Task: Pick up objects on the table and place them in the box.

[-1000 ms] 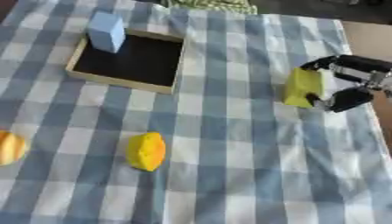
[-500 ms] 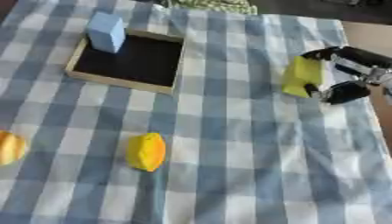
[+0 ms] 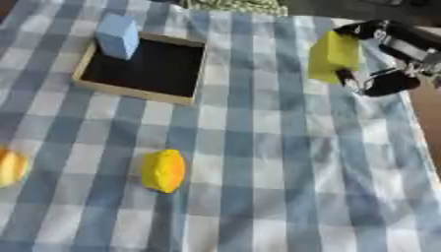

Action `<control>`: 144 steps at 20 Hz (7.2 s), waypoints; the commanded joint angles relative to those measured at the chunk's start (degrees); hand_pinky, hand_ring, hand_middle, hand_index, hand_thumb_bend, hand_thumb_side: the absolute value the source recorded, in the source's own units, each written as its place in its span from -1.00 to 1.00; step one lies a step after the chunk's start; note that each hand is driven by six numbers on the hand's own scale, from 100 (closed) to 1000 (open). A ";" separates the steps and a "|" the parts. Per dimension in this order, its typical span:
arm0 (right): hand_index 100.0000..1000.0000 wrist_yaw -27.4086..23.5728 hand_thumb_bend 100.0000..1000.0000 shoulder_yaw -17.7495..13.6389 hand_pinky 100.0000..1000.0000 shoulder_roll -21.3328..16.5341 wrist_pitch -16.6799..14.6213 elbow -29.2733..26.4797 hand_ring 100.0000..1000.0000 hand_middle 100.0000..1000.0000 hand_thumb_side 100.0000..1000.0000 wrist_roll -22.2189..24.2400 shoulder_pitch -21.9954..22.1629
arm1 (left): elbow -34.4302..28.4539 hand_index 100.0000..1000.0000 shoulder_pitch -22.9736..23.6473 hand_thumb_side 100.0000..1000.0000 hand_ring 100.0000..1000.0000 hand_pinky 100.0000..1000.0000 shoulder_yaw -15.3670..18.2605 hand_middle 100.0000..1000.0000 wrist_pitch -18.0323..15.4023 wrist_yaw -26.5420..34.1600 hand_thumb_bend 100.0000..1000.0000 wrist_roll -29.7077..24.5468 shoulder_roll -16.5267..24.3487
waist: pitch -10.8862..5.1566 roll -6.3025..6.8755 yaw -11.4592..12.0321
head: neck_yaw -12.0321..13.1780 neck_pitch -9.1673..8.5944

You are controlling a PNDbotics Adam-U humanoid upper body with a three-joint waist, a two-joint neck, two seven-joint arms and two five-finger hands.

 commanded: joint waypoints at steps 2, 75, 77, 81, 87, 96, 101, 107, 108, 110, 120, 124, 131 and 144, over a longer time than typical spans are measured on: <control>0.31 -1.90 -1.00 1.89 0.76 -1.64 -0.69 -2.89 0.65 -0.44 -0.69 4.55 -7.24 | -0.87 0.69 -0.45 0.03 0.42 0.90 0.36 0.30 0.16 0.38 -1.00 -0.24 1.11 | -1.89 -0.75 0.32 | -1.08 0.08; 1.00 25.76 -1.00 7.08 1.00 31.71 -18.94 40.93 1.00 0.90 -0.61 18.33 -37.59 | -0.87 0.69 -5.27 0.03 0.42 0.91 -1.63 0.26 1.72 4.17 -1.00 -3.06 -2.06 | -1.66 -3.93 8.07 | -8.22 0.54; 1.00 24.42 -1.00 6.72 1.00 31.81 -18.15 41.21 1.00 0.93 -0.45 19.27 -37.66 | -0.87 0.69 -5.24 0.03 0.42 0.92 -1.57 0.26 1.80 4.23 -1.00 -2.98 -2.15 | -1.66 -3.92 8.05 | -8.23 0.59; 1.00 23.22 -1.00 6.45 1.00 32.01 -17.10 41.34 1.00 1.00 -0.36 20.65 -37.65 | -0.87 0.69 -5.32 0.03 0.42 0.92 -1.51 0.26 1.76 4.34 -1.00 -2.96 -2.24 | -1.62 -3.92 8.06 | -8.18 0.67; 1.00 21.93 -1.00 6.46 1.00 32.09 -17.16 41.11 1.00 1.00 -0.36 22.61 -37.47 | -0.87 0.69 -5.22 0.03 0.42 0.92 -1.35 0.26 1.88 4.28 -1.00 -2.85 -2.30 | -1.58 -3.91 8.07 | -8.05 0.79; 1.00 22.78 -1.00 6.54 1.00 32.05 -13.97 40.70 1.00 1.00 -0.19 21.14 -37.29 | -0.87 0.70 -5.46 0.03 0.42 0.92 -1.09 0.26 1.96 4.86 -1.00 -2.60 -2.43 | -1.67 -3.96 8.07 | -7.78 0.95; 1.00 23.38 -1.00 6.91 1.00 32.20 -16.53 39.76 1.00 1.00 -0.20 19.99 -37.04 | -0.87 0.70 -5.50 0.03 0.42 0.92 -1.02 0.26 2.16 4.92 -1.00 -2.65 -2.49 | -1.64 -4.01 8.13 | -7.66 1.13; 1.00 23.86 -1.00 6.89 1.00 32.06 -22.58 38.59 1.00 1.00 0.60 17.03 -36.86 | -0.87 0.70 -5.54 0.04 0.43 0.93 -0.95 0.26 2.27 4.84 -1.00 -2.68 -2.61 | -1.62 -4.09 8.13 | -7.59 1.40; 1.00 24.00 -1.00 6.85 1.00 32.05 -23.55 38.59 1.00 1.00 0.64 16.33 -36.81 | -0.87 0.70 -5.56 0.04 0.43 0.93 -0.97 0.26 2.26 4.82 -1.00 -2.73 -2.62 | -1.60 -4.10 8.12 | -7.59 1.41; 1.00 24.29 -1.00 6.85 1.00 32.14 -24.67 39.01 1.00 1.00 0.70 15.48 -36.77 | -0.87 0.70 -5.65 0.04 0.42 0.93 -0.99 0.26 2.26 4.85 -1.00 -2.79 -2.65 | -1.57 -4.08 8.14 | -7.60 1.46; 1.00 25.88 -1.00 6.38 1.00 32.34 -24.98 40.39 1.00 1.00 0.66 15.75 -36.96 | -0.87 0.71 -5.72 0.04 0.42 0.93 -0.85 0.25 2.37 5.24 -1.00 -2.68 -2.80 | -1.56 -3.99 8.21 | -7.49 1.44; 1.00 26.49 -1.00 6.35 1.00 32.39 -24.93 40.84 1.00 1.00 -0.68 17.25 -36.87 | -0.87 0.71 -5.70 0.04 0.43 0.93 -0.81 0.25 2.40 5.26 -1.00 -2.67 -2.84 | -1.57 -3.98 8.21 | -7.46 1.60; 1.00 25.72 -0.76 5.83 1.00 32.43 -22.05 41.53 1.00 1.00 -0.54 19.80 -36.75 | -0.87 0.71 -5.67 0.04 0.43 0.94 -0.77 0.25 2.46 5.27 -1.00 -2.73 -2.93 | -1.43 -3.94 8.17 | -7.33 1.73; 1.00 5.48 -1.00 4.49 1.00 23.79 -15.69 21.44 1.00 0.78 -1.00 17.27 -32.92 | -0.87 0.70 -4.83 0.04 0.43 0.94 -0.46 0.25 2.42 4.70 -1.00 -2.48 -2.00 | -1.81 -3.49 6.68 | -5.99 1.07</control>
